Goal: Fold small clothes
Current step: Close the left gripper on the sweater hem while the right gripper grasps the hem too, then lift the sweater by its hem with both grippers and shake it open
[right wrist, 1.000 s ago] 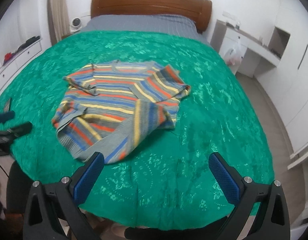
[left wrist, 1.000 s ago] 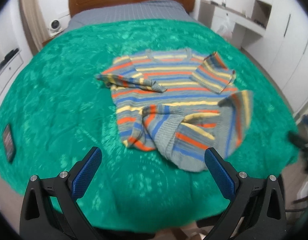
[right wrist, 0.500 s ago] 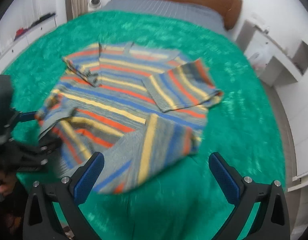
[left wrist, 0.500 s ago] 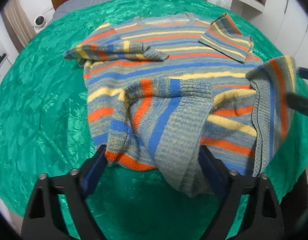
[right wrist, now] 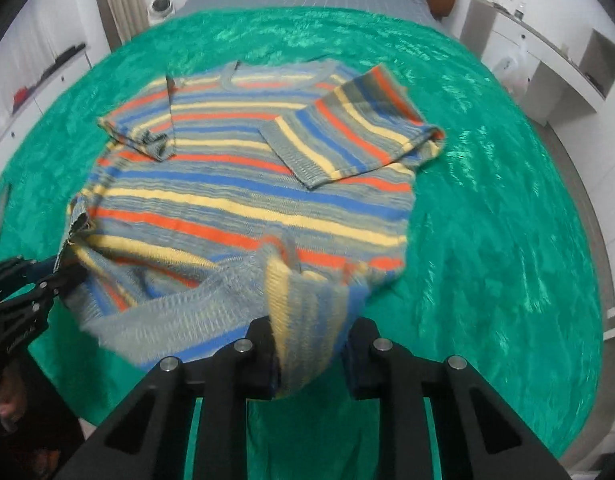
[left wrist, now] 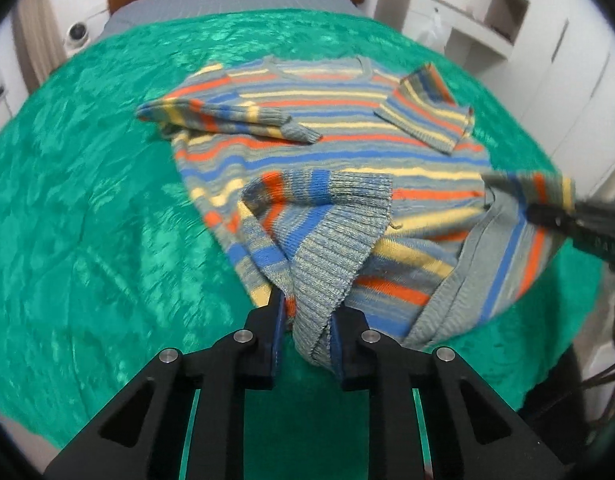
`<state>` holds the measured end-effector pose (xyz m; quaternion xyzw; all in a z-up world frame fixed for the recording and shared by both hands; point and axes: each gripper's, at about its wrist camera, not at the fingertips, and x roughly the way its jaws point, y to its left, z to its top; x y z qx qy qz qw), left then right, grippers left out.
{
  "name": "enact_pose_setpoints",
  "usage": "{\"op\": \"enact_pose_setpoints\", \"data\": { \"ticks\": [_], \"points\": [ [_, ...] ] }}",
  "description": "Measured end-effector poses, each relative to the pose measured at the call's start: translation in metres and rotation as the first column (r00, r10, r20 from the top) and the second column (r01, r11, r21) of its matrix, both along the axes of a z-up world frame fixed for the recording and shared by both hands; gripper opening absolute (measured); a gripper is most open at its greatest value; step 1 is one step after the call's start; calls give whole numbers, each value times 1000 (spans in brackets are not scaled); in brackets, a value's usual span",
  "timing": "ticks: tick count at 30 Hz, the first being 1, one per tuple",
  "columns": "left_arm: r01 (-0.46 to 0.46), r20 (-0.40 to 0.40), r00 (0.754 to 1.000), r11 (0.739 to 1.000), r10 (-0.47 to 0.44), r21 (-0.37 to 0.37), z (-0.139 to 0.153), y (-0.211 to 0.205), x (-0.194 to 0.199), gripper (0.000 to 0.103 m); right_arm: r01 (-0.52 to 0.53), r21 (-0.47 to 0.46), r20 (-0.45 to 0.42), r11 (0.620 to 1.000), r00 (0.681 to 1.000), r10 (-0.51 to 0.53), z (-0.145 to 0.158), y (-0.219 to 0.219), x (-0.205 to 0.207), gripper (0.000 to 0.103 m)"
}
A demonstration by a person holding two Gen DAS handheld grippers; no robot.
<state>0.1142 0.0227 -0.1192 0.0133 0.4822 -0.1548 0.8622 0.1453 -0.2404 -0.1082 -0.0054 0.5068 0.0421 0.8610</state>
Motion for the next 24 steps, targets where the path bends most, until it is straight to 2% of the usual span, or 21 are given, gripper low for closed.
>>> {"op": "enact_pose_setpoints", "data": {
  "ticks": [1,2,5,8,14,19,20,21,22,23,24],
  "points": [
    [-10,-6,1000,1000,10,-25,3,8,-5,15,8,16,6,1000,1000,-8,2,-2,-5,23],
    [-17,-17,1000,999,16,-50,5,15,-10,6,19,35,8,999,1000,-20,5,-6,-11,23],
    [-32,-45,999,994,28,-103,5,32,-25,5,68,83,8,994,998,-69,7,-20,-29,23],
    [-49,-67,997,994,42,-99,-3,42,-41,4,112,111,-24,987,994,-110,-5,-31,-47,23],
    [-96,-153,985,990,80,-103,-31,58,-60,3,225,104,-129,969,969,-211,-45,-57,-74,23],
    [-130,-176,978,988,114,-85,-37,76,-74,5,259,90,-154,962,957,-244,-54,-66,-89,26],
    [-142,-176,976,986,125,-85,-36,81,-76,13,258,84,-150,962,958,-244,-53,-67,-90,32],
    [-157,-176,974,983,139,-92,-35,89,-79,28,256,75,-140,964,960,-244,-49,-68,-92,42],
    [-178,-175,972,979,159,-99,-33,97,-82,39,255,69,-129,964,961,-245,-46,-69,-95,48],
    [-205,-167,968,973,185,-109,-30,106,-85,56,254,64,-111,965,963,-246,-40,-71,-98,57],
    [-219,-160,967,968,199,-119,-28,112,-87,64,253,56,-92,966,965,-247,-35,-72,-100,60]
  ]
}}
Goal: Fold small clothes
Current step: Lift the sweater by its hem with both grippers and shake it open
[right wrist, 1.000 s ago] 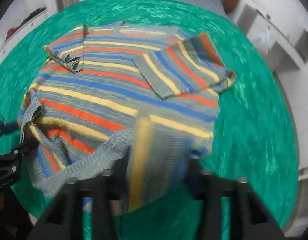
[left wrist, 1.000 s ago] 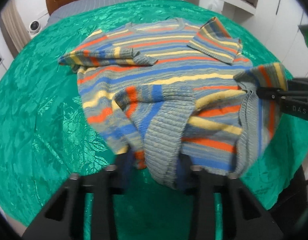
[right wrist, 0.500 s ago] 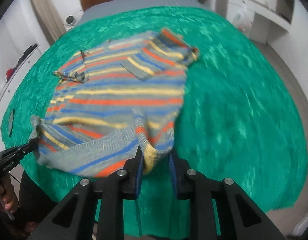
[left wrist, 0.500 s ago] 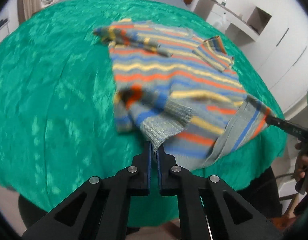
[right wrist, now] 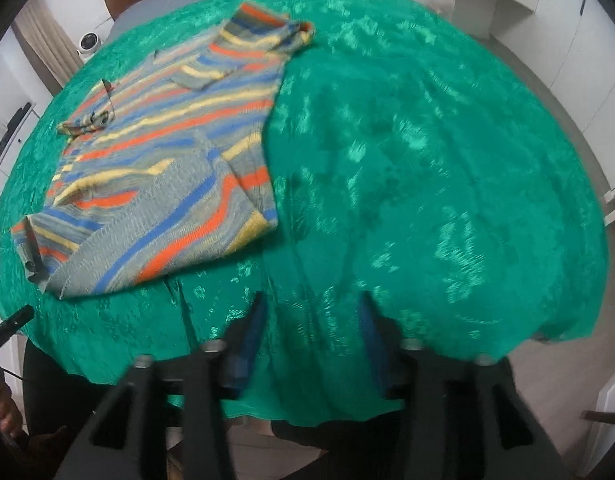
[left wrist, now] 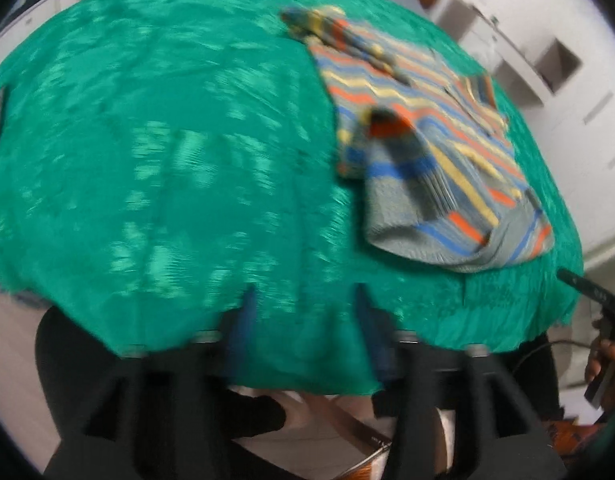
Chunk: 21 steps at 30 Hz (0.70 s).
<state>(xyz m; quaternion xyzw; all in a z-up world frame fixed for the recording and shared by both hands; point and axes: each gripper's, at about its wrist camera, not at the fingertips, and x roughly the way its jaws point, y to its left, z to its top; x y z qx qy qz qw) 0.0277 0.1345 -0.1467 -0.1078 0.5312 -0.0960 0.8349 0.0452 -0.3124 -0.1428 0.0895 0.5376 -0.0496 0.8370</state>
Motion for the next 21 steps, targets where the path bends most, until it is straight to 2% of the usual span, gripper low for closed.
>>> {"op": "enact_pose_setpoints", "data": {
  "ticks": [4,7,10,12,13,15,16,17,18,19,20,21],
  "points": [
    [44,-8,999,998,-44,-37,2,-5,7,65,-27,-53,76,998,997,31,28,5,-4,65],
    [107,32,994,994,-107,-27,7,-27,19,71,-135,-74,120,988,982,143,45,32,5,80],
    [131,71,989,991,-131,8,10,-47,40,84,-234,-143,127,962,959,253,45,63,24,81],
    [150,60,987,988,-151,23,5,-60,55,82,-258,-200,100,945,954,281,32,75,49,82],
    [156,54,986,987,-158,40,2,-67,59,79,-255,-209,93,944,956,279,26,75,58,82],
    [165,44,985,984,-168,70,-1,-74,63,53,-259,-204,58,944,959,276,9,74,82,81],
    [165,36,985,984,-168,73,-2,-75,63,46,-261,-207,35,943,961,273,0,72,92,81],
    [165,28,986,984,-167,60,-4,-73,62,28,-263,-204,9,943,963,271,-8,69,98,79],
    [163,23,986,985,-165,47,-4,-71,62,11,-268,-186,-6,945,962,272,-12,66,100,62],
    [160,17,987,986,-161,34,-5,-68,61,10,-271,-135,-12,953,962,272,-14,61,101,48],
    [158,17,987,987,-158,22,-4,-65,59,10,-265,-114,-14,957,964,265,-14,58,100,24],
    [157,24,987,988,-157,5,-1,-61,56,9,-251,-123,-11,960,968,251,-10,56,96,14]
  ]
}}
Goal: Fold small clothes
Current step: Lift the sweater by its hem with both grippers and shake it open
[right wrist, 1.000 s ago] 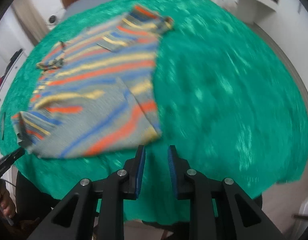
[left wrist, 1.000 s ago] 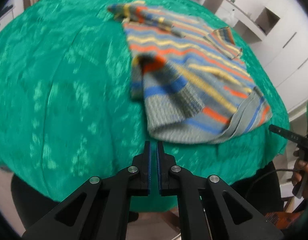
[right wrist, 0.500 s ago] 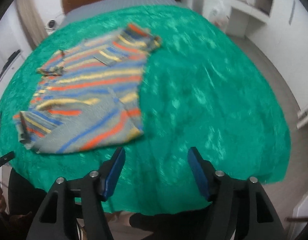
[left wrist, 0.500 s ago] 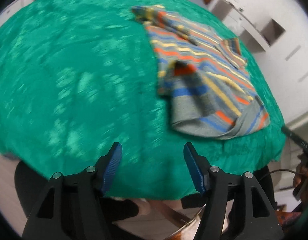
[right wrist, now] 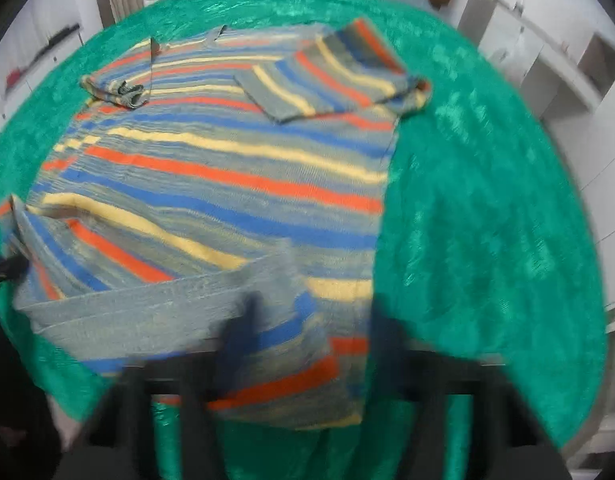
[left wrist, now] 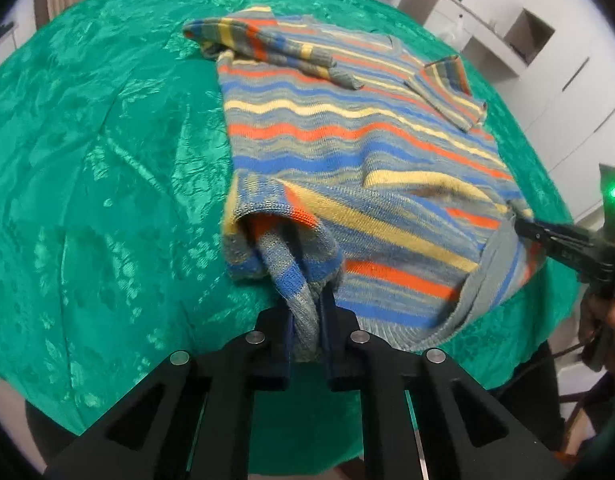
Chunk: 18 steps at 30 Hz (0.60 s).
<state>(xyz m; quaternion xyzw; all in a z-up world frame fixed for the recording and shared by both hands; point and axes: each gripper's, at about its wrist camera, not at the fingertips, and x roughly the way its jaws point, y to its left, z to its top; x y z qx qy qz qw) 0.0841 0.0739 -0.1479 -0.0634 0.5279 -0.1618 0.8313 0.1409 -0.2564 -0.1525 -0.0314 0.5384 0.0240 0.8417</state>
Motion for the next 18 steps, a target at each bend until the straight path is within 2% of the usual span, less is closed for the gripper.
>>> {"op": "enact_pose_setpoints", "data": {
  "ticks": [10,18],
  "points": [
    [12,-21,1000,995,-15,-103,17,28,-41,8,26,83,46,996,998,-30,44,-19,-60,11],
    [8,-91,996,993,-18,-114,5,33,-70,4,74,93,-20,993,997,-73,31,-32,-91,11]
  ]
}}
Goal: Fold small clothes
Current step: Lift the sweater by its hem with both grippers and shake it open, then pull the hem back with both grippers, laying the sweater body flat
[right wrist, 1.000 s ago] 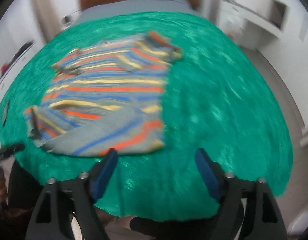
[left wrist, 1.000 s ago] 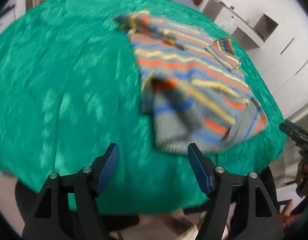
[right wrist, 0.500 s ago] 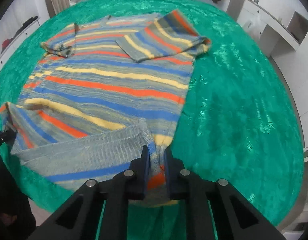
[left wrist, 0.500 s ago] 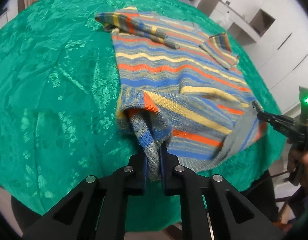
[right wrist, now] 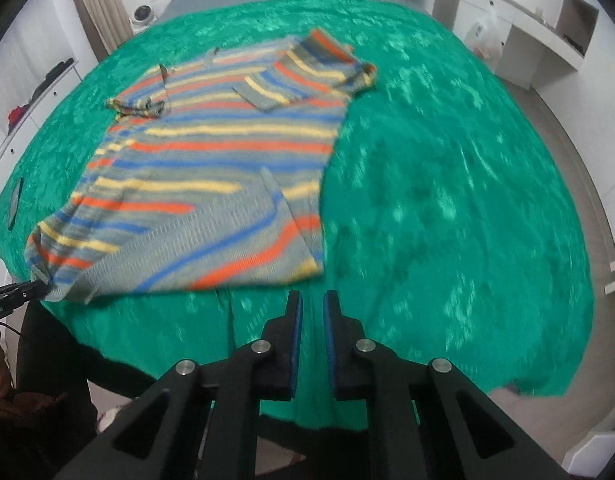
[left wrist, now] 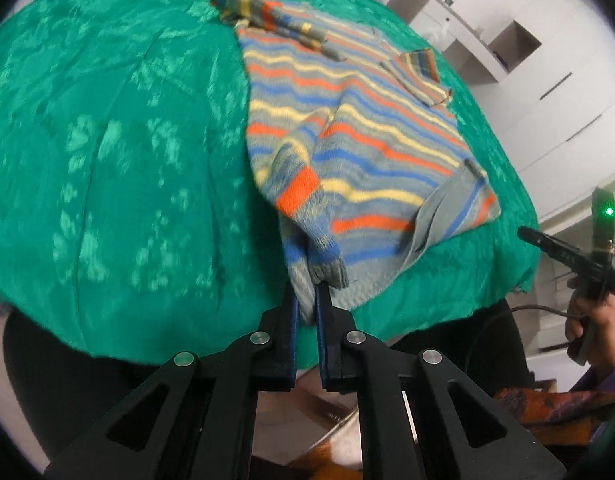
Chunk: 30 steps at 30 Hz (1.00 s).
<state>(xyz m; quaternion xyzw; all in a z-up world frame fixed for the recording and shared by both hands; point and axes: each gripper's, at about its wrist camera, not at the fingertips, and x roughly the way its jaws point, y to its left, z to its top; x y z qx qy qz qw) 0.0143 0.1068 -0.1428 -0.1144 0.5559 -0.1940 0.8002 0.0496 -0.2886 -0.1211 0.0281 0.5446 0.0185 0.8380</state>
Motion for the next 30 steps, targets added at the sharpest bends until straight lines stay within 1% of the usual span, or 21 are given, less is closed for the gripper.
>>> {"op": "enact_pose_setpoints", "data": {
  "ticks": [2,5,7,8,9,12,14,16,17,18,19,20,21,22,23,24,26,28,30],
  "points": [
    [-18,-20,1000,1000,18,-6,-6,4,-1,4,13,4,-21,1000,1000,-13,-6,-3,-4,11],
    [-44,-45,998,999,43,-29,-12,10,1,4,34,8,-17,999,999,-33,-7,-6,-6,14],
    [-47,-44,998,998,46,-32,-13,12,1,4,41,14,-4,999,999,-41,-4,-6,0,33],
    [-50,-44,998,998,49,-33,-13,13,2,4,40,18,3,999,999,-40,-2,-6,3,53],
    [-52,-43,998,998,51,-33,-14,13,2,4,34,23,16,999,999,-34,0,-6,8,61],
    [-55,-45,998,998,54,-32,-15,12,2,4,2,3,56,1000,998,-2,9,-3,27,61],
    [-55,-50,997,998,53,-26,-16,11,3,4,-42,4,72,999,997,41,12,3,44,61],
    [-50,-46,998,999,49,-12,-15,8,4,3,-113,7,85,994,990,112,11,16,60,61],
    [-49,-42,998,999,49,-5,-14,7,4,3,-146,-3,83,989,986,146,9,23,68,62],
    [-48,-39,998,999,47,-4,-13,6,4,3,-171,-21,71,985,982,173,5,30,77,65],
    [-51,-36,998,999,51,-3,-12,7,4,3,-196,-33,50,980,979,198,-3,37,89,65],
    [-55,-35,998,998,55,-4,-11,8,3,3,-211,-28,28,977,977,212,-12,39,98,65],
    [-58,-35,998,998,58,-4,-10,8,4,3,-219,-21,1,975,976,219,-21,40,105,58],
    [-63,-35,997,998,62,-4,-9,9,3,3,-228,-8,-29,974,973,228,-30,40,111,43],
    [-65,-37,997,998,65,-5,-8,11,2,3,-232,-2,-45,973,972,232,-34,39,112,3],
    [-65,-37,997,998,65,-4,-7,12,1,3,-235,2,-44,972,971,235,-33,37,108,4],
    [-51,-39,998,999,51,6,-5,15,-3,3,-272,17,-26,962,962,272,-22,31,88,4],
    [-20,-54,998,1000,21,18,-6,16,-8,3,-322,6,-13,947,947,322,-7,20,53,4],
    [18,-75,997,999,-15,42,-9,16,-12,3,-331,-2,-16,944,943,331,0,9,20,4]
  ]
}}
